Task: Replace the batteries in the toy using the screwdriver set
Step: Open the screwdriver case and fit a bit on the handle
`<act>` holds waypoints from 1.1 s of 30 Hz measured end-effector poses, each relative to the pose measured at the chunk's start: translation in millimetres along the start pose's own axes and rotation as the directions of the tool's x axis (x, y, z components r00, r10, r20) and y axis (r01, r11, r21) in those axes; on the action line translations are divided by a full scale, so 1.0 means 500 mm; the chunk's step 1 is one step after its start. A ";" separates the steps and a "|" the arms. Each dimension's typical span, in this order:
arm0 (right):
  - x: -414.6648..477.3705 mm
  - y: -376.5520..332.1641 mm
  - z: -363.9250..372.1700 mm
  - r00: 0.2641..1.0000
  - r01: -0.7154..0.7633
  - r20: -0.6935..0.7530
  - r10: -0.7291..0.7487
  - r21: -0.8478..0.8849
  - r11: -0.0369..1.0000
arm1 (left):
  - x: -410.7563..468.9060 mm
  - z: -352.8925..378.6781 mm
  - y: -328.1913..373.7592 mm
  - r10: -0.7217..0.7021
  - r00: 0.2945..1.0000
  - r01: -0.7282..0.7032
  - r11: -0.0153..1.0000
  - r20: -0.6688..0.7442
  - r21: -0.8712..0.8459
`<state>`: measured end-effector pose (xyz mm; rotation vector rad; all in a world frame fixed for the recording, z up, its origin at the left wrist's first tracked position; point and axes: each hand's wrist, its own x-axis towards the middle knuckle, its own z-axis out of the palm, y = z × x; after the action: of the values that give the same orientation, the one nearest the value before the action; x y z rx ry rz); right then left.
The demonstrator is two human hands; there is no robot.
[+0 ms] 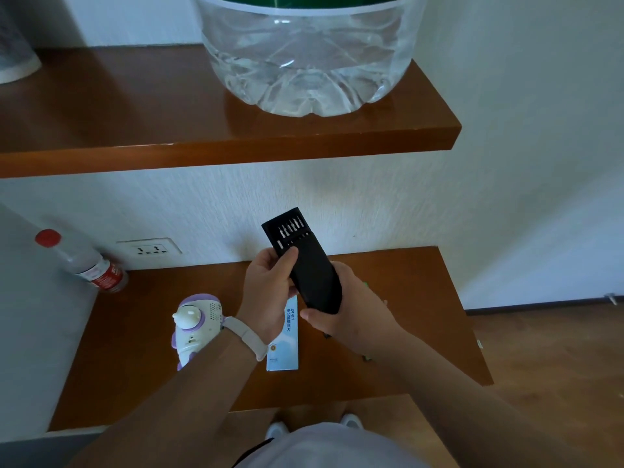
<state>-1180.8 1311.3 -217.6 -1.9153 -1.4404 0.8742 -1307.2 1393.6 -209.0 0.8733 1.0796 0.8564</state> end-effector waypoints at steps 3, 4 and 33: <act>0.005 0.005 0.012 1.000 0.017 -0.023 -0.018 -0.079 0.997 | 0.001 -0.007 0.000 0.004 1.000 -0.004 1.000 -0.002 -0.007; 0.006 0.007 0.014 0.999 0.024 -0.021 -0.026 -0.091 0.996 | 0.001 -0.008 0.001 0.003 1.000 -0.003 1.000 -0.008 -0.016; -0.044 0.037 -0.032 0.993 -0.120 -0.024 0.118 -0.158 0.980 | 0.048 0.039 -0.027 -0.111 0.993 0.113 0.993 0.047 -0.033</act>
<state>-1161.9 1284.5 -218.6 -2.1408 -1.4366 0.8182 -1281.0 1406.5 -225.2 0.7918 1.0606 0.7568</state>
